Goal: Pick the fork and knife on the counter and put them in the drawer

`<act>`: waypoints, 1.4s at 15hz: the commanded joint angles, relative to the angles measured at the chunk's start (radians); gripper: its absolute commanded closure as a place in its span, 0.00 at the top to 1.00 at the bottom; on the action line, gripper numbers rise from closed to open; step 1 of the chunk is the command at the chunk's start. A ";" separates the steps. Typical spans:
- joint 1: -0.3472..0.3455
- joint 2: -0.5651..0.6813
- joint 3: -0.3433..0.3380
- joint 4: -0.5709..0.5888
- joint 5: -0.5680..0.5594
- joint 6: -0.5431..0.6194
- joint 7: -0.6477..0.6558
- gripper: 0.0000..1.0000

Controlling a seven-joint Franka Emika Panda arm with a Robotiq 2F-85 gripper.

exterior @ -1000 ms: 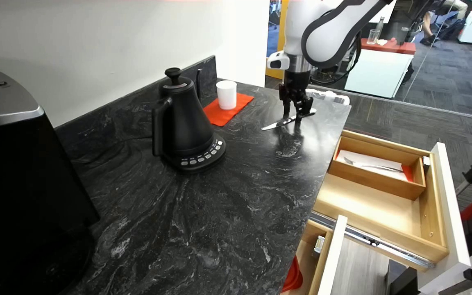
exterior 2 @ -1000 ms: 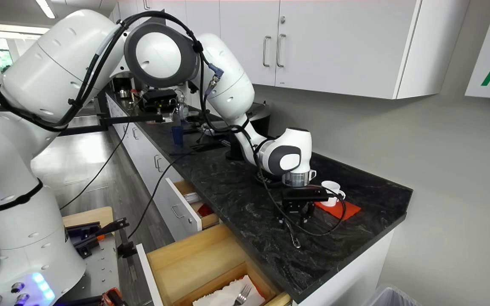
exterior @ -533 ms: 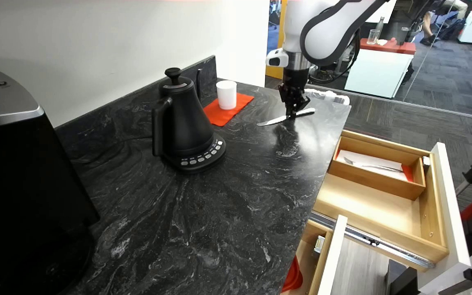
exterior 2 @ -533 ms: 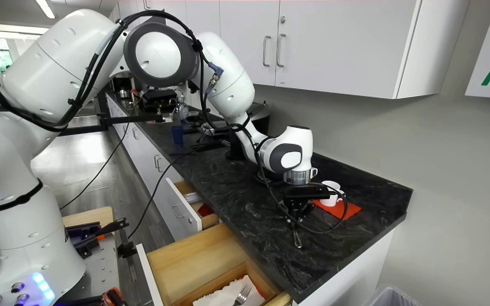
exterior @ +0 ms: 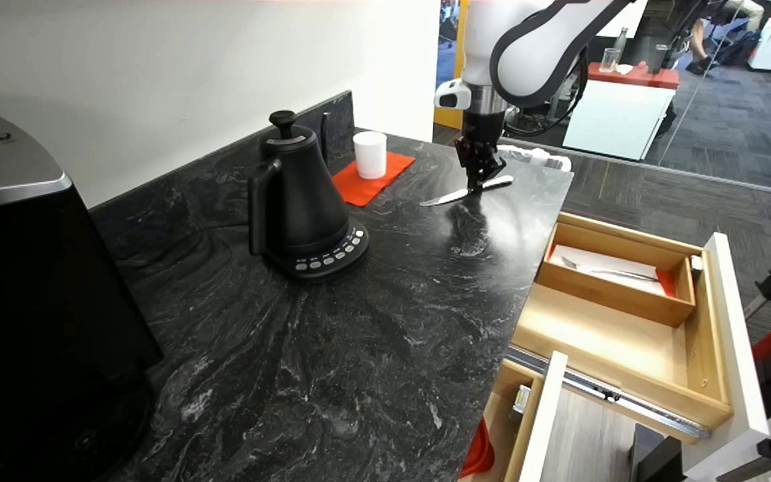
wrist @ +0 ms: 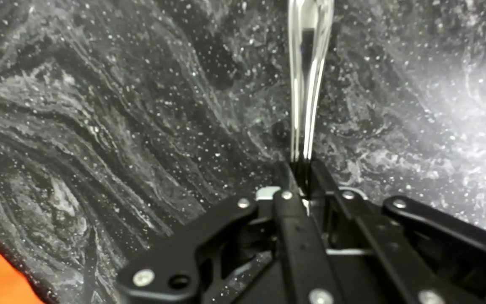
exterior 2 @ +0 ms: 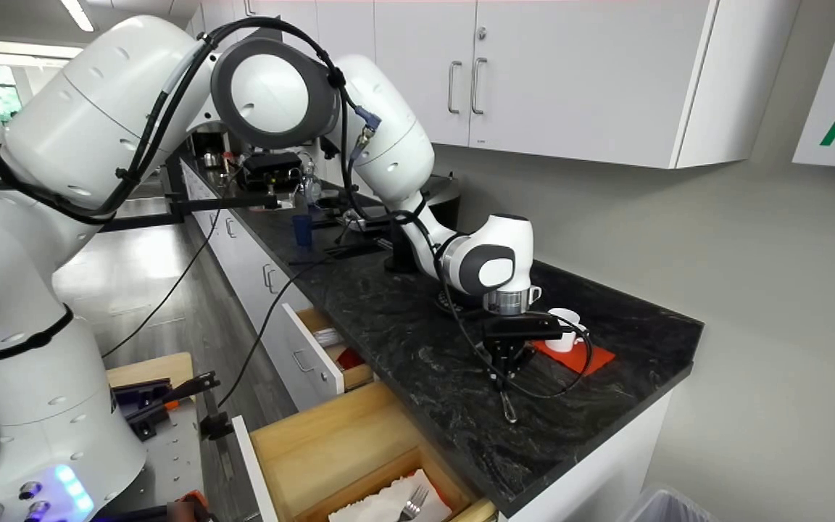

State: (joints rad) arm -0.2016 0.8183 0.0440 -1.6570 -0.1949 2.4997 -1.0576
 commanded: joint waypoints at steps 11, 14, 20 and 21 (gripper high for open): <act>0.063 -0.293 -0.014 -0.316 0.032 0.047 0.284 0.06; 0.077 -0.380 -0.022 -0.434 0.022 0.082 0.403 0.06; 0.066 -0.533 -0.047 -0.672 -0.010 0.202 0.516 0.06; 0.066 -0.552 -0.057 -0.703 -0.015 0.218 0.528 0.06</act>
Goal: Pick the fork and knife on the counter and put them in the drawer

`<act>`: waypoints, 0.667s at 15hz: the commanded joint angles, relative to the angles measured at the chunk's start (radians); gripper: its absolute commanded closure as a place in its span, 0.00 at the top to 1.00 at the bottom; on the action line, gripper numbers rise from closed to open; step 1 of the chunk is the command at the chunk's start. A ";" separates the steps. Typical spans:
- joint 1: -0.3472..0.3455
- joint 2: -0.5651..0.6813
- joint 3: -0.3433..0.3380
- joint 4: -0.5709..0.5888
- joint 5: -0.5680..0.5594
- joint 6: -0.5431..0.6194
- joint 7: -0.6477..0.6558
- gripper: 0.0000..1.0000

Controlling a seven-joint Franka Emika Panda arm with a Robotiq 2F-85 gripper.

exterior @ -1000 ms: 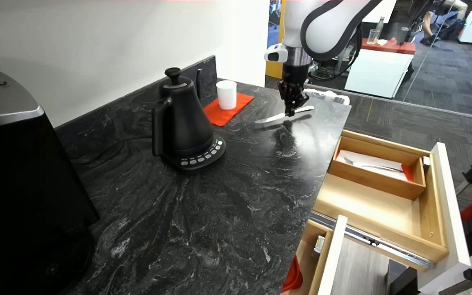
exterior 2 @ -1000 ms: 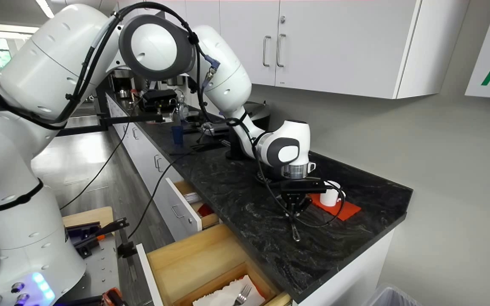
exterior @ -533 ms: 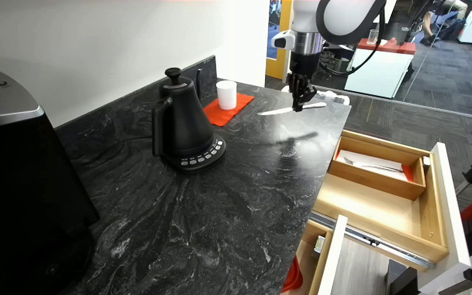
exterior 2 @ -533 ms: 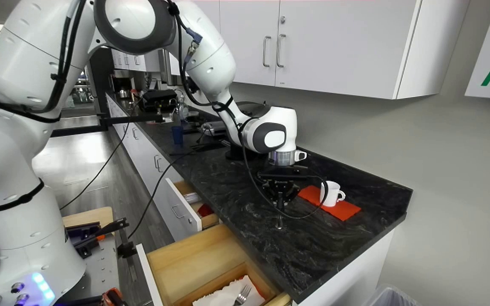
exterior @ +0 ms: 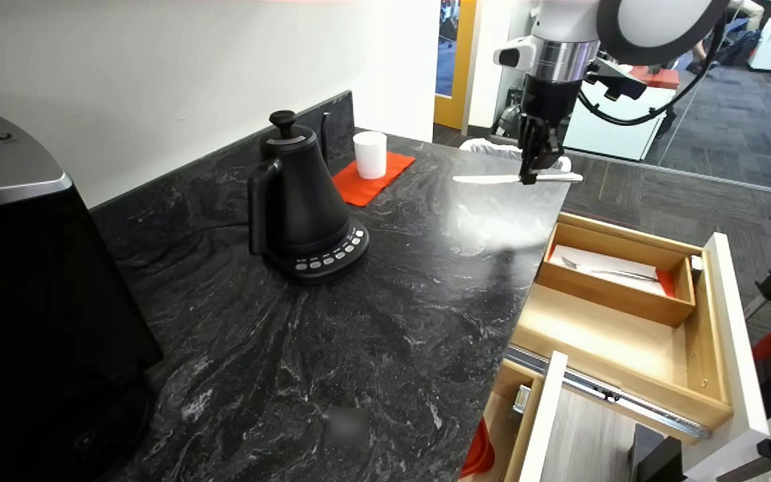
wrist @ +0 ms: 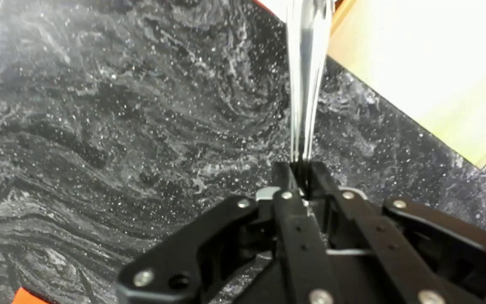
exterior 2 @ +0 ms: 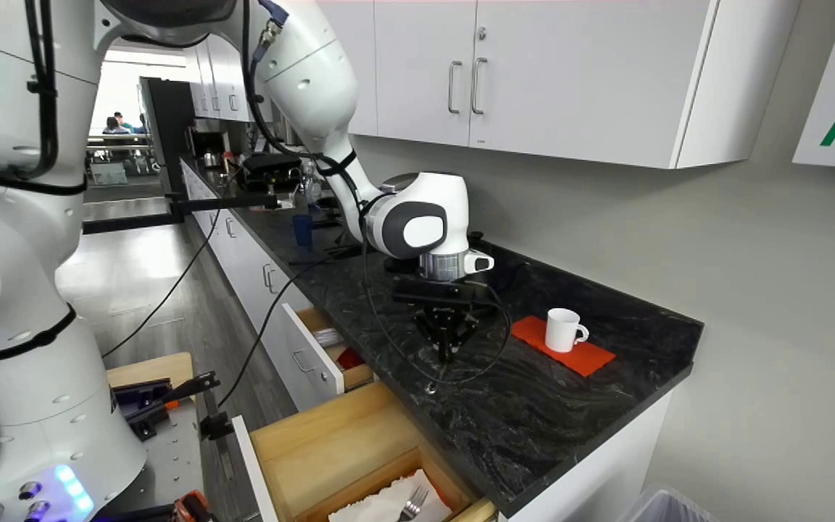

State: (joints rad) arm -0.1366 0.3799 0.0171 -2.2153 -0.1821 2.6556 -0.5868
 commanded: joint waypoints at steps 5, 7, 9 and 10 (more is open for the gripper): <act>-0.032 -0.209 -0.084 -0.283 -0.030 0.118 0.043 0.06; -0.045 -0.240 -0.109 -0.330 -0.030 0.134 0.037 0.06; -0.062 -0.268 -0.134 -0.379 -0.023 0.155 0.028 0.06; -0.072 -0.281 -0.146 -0.406 -0.019 0.170 0.025 0.06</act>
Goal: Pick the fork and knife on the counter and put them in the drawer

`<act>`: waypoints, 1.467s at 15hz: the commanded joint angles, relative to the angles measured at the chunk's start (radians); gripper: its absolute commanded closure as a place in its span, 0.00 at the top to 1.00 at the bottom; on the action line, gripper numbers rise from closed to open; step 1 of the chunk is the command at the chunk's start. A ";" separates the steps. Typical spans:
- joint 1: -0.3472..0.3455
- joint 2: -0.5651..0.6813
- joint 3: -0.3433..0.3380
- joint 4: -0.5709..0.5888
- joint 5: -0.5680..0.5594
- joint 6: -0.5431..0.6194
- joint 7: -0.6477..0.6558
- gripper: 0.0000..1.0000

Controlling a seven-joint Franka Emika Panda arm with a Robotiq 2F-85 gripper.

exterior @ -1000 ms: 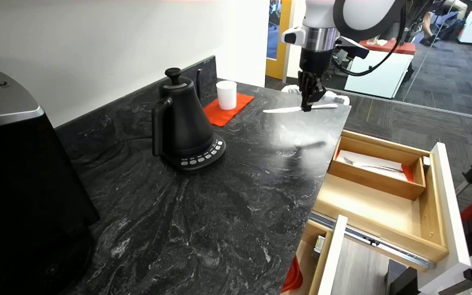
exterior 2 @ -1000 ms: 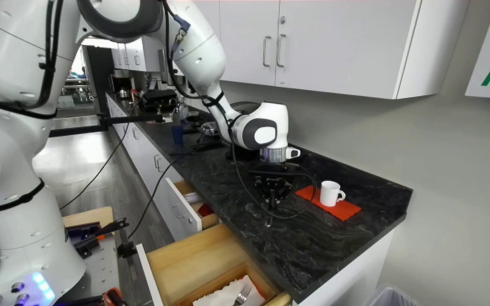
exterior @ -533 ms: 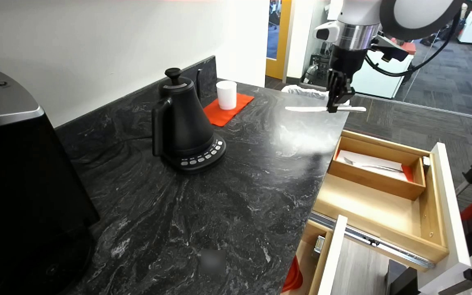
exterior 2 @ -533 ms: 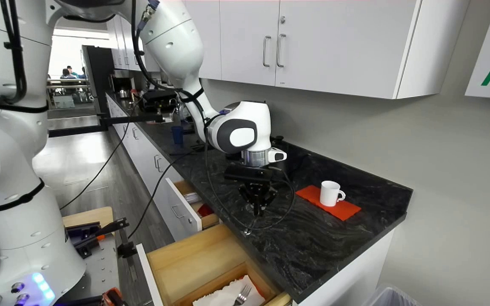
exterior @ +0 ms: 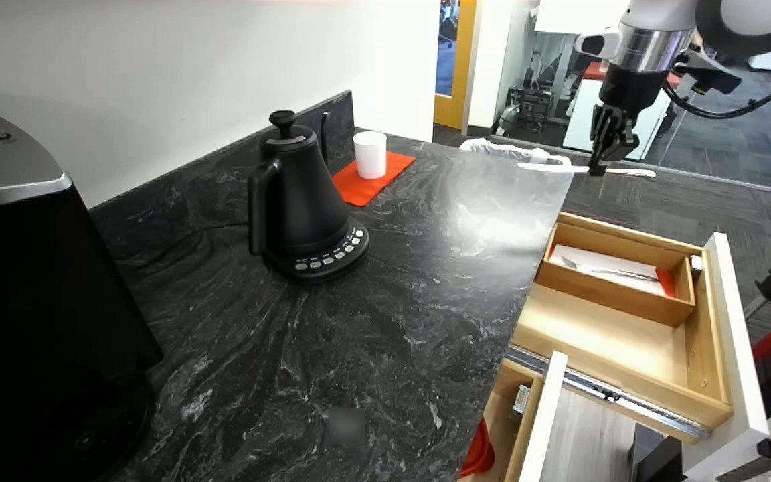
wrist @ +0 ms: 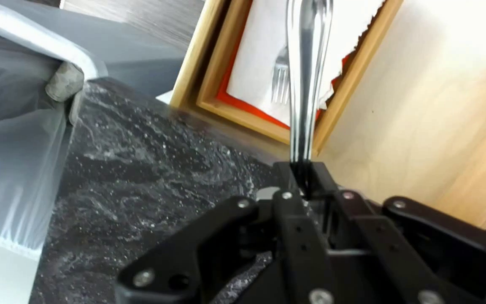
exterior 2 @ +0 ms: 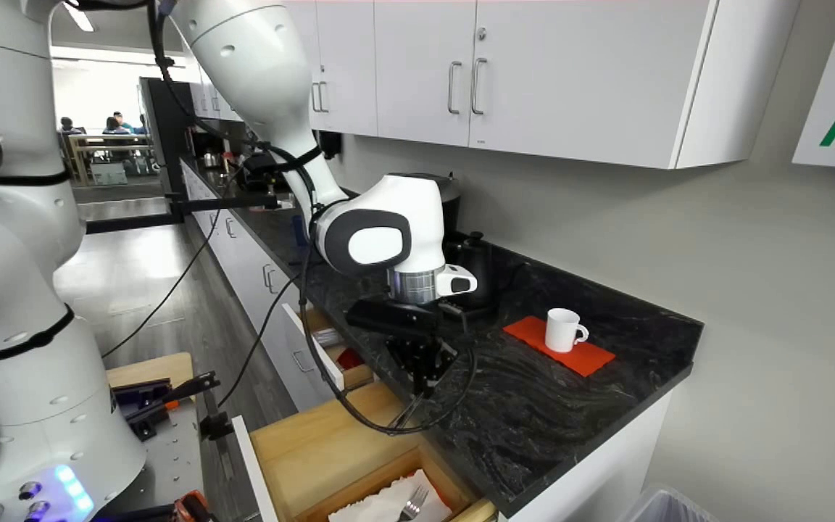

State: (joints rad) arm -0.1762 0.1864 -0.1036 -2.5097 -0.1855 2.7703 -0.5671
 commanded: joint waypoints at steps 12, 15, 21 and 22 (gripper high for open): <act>-0.069 -0.035 -0.199 -0.238 -0.239 0.241 0.074 0.06; -0.087 0.022 -0.184 -0.219 -0.202 0.268 0.041 0.06; -0.125 0.146 -0.098 -0.148 -0.146 0.267 0.021 0.06; -0.130 0.164 -0.089 -0.132 -0.144 0.262 0.023 0.06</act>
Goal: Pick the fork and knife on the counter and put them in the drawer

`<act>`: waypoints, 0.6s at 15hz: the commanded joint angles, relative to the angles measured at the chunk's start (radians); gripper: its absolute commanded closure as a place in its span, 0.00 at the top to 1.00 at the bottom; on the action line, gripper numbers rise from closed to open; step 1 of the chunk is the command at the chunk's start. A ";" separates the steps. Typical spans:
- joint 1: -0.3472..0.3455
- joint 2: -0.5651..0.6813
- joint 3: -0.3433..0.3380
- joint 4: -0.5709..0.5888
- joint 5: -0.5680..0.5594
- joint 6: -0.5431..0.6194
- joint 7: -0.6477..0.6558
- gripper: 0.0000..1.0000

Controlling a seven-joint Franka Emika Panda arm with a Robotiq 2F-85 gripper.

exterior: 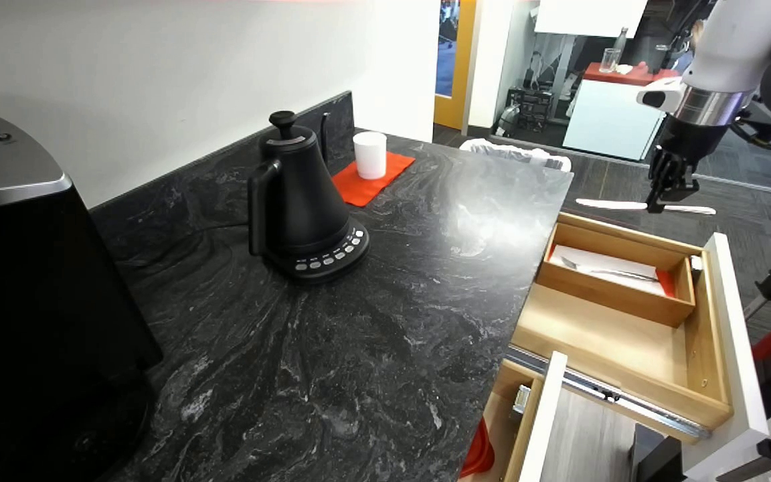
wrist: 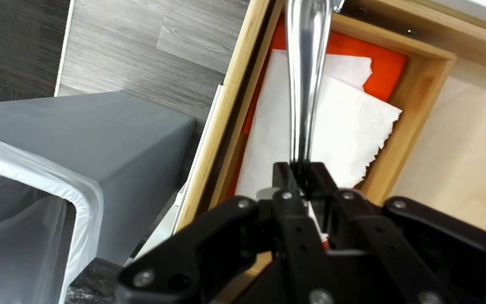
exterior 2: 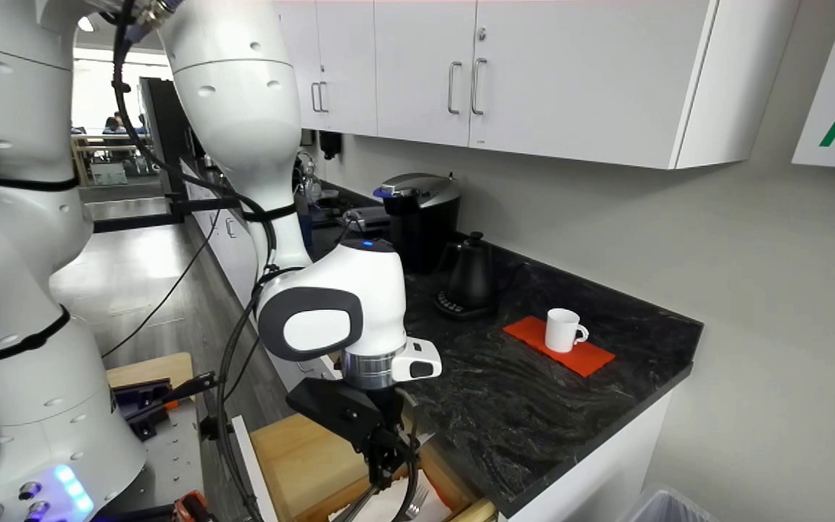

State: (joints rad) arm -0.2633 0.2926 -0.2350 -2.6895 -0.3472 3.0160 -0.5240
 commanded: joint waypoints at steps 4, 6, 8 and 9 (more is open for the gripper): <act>-0.061 0.140 0.058 0.122 0.023 0.008 -0.009 0.06; -0.076 0.178 0.065 0.153 0.026 0.010 -0.007 0.06; -0.095 0.213 0.080 0.179 0.032 0.012 -0.008 0.06; -0.104 0.228 0.084 0.190 0.032 0.014 -0.009 0.06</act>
State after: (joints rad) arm -0.3170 0.4727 -0.1844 -2.5398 -0.3258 3.0159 -0.5240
